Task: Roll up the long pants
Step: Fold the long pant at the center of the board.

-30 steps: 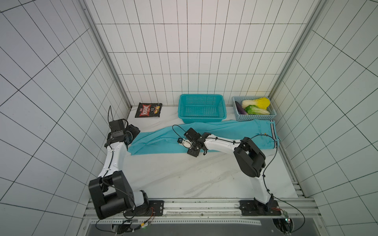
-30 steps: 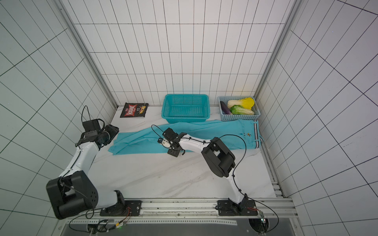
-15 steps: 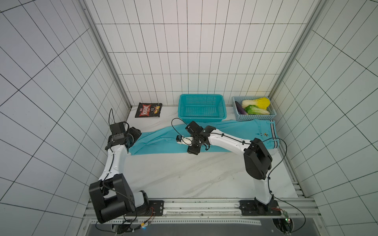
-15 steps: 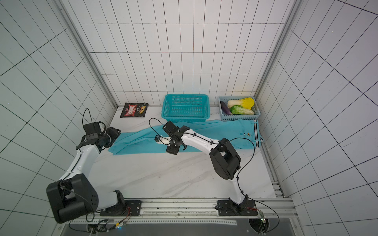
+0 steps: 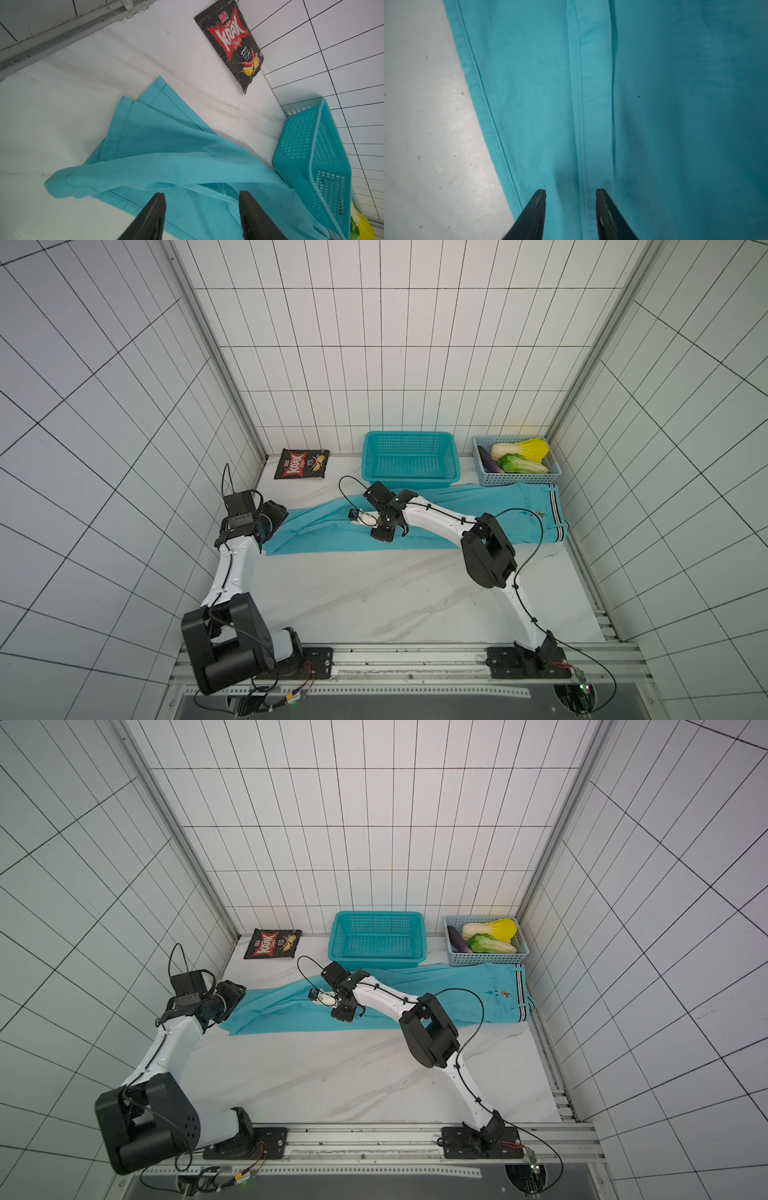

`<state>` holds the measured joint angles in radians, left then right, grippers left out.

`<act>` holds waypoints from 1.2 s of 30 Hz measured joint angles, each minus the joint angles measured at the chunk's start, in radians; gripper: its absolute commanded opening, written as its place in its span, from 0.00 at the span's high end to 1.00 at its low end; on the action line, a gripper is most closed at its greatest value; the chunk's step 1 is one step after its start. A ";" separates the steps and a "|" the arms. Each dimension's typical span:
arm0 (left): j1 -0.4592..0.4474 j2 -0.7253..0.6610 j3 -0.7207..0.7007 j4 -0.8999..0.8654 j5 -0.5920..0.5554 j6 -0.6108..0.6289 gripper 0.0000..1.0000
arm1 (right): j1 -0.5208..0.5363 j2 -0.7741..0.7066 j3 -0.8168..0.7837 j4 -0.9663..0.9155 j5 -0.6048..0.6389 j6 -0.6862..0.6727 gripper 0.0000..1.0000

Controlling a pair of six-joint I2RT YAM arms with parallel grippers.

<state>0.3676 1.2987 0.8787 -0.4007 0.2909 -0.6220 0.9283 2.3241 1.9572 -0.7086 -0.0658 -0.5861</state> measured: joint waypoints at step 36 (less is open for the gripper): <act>0.002 -0.015 -0.007 -0.016 -0.095 0.015 0.38 | 0.005 -0.214 -0.035 -0.156 -0.019 -0.006 1.00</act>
<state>0.3695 1.2839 0.8719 -0.4168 0.1955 -0.6067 0.9337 2.1101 1.9224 -0.8646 -0.0845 -0.5922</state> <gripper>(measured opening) 0.615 0.043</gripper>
